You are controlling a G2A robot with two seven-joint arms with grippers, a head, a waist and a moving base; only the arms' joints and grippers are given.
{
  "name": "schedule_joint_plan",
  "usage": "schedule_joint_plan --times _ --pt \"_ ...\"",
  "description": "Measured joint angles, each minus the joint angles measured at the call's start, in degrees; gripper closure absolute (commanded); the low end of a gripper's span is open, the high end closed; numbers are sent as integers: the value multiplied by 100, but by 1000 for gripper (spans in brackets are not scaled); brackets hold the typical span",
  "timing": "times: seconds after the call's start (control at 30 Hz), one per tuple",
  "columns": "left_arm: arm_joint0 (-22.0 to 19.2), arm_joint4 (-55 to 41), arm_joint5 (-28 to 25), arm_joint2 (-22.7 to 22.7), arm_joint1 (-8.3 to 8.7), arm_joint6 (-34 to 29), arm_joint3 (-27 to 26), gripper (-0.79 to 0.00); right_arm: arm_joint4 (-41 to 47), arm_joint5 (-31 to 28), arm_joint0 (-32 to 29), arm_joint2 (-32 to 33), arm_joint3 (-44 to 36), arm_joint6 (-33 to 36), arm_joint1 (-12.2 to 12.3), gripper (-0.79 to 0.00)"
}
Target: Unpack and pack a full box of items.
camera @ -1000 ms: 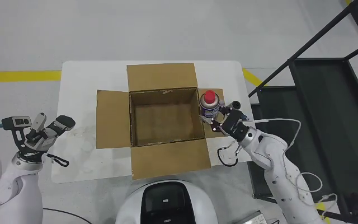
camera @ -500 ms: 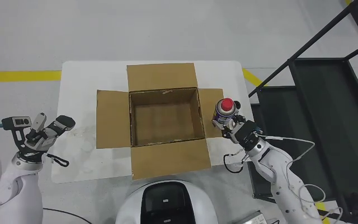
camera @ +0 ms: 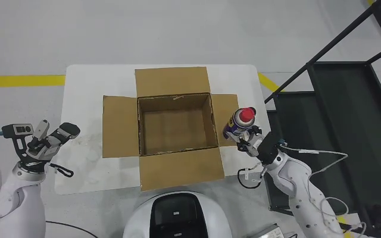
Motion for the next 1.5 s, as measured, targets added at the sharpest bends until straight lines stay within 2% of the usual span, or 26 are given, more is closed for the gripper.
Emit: schedule_joint_plan --times 0.13,0.2,0.47,0.93,1.1,1.23,1.5 --pt "0 0 0 0 0 0 0 -785 -17 -117 -242 277 558 -787 30 0" --pt "0 0 0 0 0 0 0 -785 60 8 -310 378 945 -1183 29 0" --pt "0 0 0 0 0 0 0 -785 362 201 -105 371 2335 -2353 -9 0" --pt "0 0 0 0 0 0 0 -785 347 219 -60 360 2445 -2380 -10 0" --pt "0 0 0 0 0 0 0 -785 612 458 28 228 2556 -1992 -56 0" --pt "0 0 0 0 0 0 0 -785 674 559 277 18 3251 -2015 -102 0" --pt "0 0 0 0 0 0 0 -785 844 826 1107 -437 5113 -2726 -257 0"
